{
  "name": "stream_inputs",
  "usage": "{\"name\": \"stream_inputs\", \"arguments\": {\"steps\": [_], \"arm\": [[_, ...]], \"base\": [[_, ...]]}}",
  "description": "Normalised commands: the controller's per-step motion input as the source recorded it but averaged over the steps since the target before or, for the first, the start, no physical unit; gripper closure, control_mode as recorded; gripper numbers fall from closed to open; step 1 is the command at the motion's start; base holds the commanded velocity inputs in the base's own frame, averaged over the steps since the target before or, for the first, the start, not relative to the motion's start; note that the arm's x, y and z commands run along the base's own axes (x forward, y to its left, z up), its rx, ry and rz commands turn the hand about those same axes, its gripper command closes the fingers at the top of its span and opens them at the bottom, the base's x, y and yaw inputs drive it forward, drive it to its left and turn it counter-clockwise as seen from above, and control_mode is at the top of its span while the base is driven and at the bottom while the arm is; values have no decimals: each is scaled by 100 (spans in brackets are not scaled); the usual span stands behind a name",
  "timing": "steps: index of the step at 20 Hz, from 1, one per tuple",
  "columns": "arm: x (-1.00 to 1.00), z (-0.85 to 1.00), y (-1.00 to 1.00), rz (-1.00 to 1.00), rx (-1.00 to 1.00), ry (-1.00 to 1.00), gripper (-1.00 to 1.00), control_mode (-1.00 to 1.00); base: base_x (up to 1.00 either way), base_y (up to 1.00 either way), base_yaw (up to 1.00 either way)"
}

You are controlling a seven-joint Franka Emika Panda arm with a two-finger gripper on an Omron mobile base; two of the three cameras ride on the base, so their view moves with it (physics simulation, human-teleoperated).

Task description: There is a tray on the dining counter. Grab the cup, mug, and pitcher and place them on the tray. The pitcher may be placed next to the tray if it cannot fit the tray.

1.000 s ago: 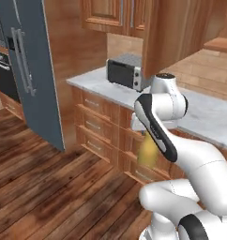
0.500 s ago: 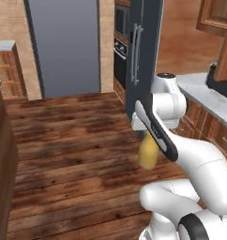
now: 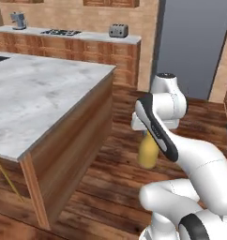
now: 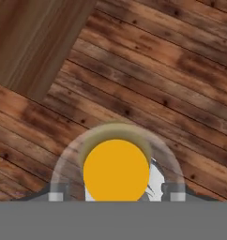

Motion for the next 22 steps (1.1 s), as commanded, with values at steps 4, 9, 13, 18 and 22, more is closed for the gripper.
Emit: {"name": "stream_inputs", "arguments": {"steps": [4,9,13,18,22], "arm": [[0,0,0,0,0,0,100,100],[0,0,0,0,0,0,100,100],[0,0,0,0,0,0,100,100],[0,0,0,0,0,0,100,100],[0,0,0,0,0,0,100,100]], "base": [[-28,0,90],[-28,2,90],[-27,12,91],[-8,28,84],[17,44,51]]}}
